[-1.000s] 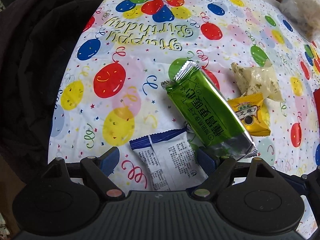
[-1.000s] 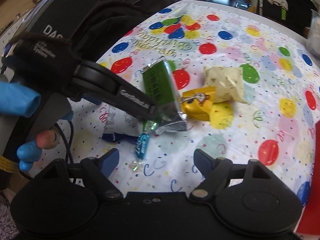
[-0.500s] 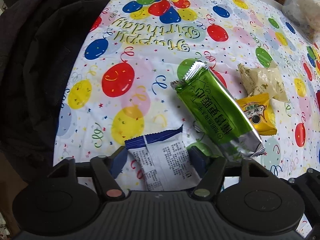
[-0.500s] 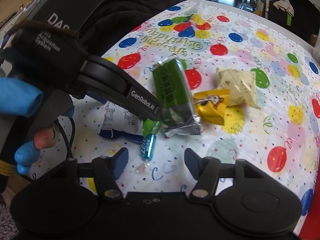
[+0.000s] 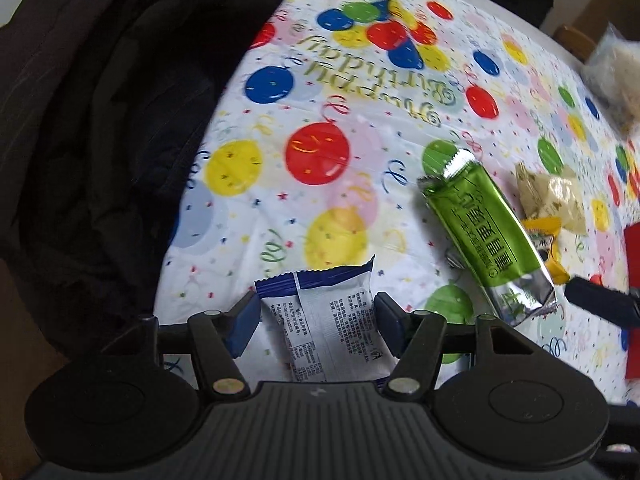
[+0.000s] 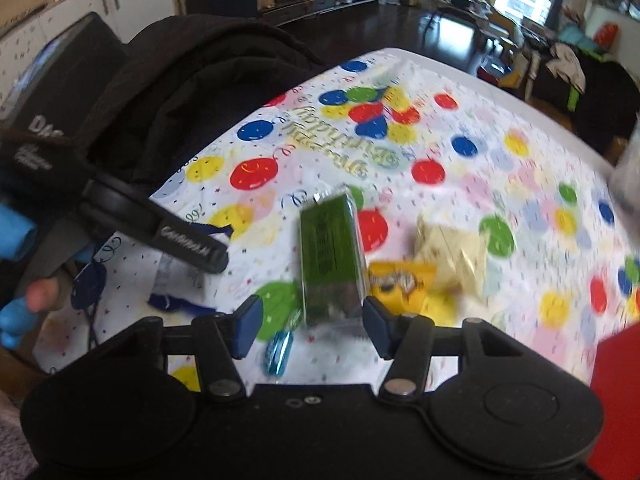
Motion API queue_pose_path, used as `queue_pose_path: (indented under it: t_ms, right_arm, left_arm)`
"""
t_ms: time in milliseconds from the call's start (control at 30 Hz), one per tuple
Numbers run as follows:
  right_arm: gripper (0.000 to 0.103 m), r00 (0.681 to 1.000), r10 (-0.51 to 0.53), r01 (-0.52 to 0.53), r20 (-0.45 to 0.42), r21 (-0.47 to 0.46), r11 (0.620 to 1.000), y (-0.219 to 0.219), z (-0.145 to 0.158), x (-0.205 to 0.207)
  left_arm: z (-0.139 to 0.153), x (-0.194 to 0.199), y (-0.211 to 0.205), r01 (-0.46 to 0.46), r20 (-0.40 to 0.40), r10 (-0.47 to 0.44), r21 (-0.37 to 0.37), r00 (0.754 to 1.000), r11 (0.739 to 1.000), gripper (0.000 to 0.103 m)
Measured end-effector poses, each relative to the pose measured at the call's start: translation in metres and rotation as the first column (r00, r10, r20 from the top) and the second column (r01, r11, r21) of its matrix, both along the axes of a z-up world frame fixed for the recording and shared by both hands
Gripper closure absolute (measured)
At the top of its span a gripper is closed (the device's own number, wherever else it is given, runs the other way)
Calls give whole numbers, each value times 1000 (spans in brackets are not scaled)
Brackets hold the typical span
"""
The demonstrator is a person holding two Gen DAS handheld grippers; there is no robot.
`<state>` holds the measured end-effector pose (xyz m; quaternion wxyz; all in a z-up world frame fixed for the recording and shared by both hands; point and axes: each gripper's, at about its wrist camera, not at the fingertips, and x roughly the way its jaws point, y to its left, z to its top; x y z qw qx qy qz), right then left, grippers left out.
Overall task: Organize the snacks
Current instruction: 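Grasp the white-and-blue packet with the left tool while the right tool grasps the green wafer bar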
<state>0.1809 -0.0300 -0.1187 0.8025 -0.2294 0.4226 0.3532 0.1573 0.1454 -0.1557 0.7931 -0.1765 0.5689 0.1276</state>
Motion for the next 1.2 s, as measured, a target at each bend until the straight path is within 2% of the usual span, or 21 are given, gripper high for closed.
queue_pose_path:
  t_ms: [200, 533, 633, 800, 933, 1000, 1200]
  right_arm:
    - [49, 997, 48, -42, 53, -111, 993, 29, -23, 18]
    - [51, 987, 119, -93, 107, -224, 970, 50, -49, 18]
    - [59, 984, 125, -93, 126, -237, 967, 51, -50, 17]
    - [63, 990, 98, -76, 105, -195, 978, 44, -43, 20]
    - [63, 996, 43, -34, 77, -126, 992, 32, -30, 21]
    - [63, 998, 12, -7, 59, -88, 996, 24, -23, 21]
    - [63, 995, -102, 102, 2, 28, 994, -12, 0, 15]
  left_arm:
    - [8, -9, 10, -15, 29, 15, -20, 999, 1000, 41]
    - [16, -18, 20, -25, 50, 27, -31, 998, 999, 41]
    - [16, -19, 22, -31, 48, 32, -33, 998, 999, 41]
    - [16, -19, 22, -35, 47, 36, -35, 998, 999, 41]
    - [20, -19, 21, -33, 55, 35, -37, 998, 999, 41]
    - [23, -20, 20, -25, 61, 28, -41, 998, 999, 45]
    - [28, -22, 12, 10, 76, -7, -33, 997, 999, 46]
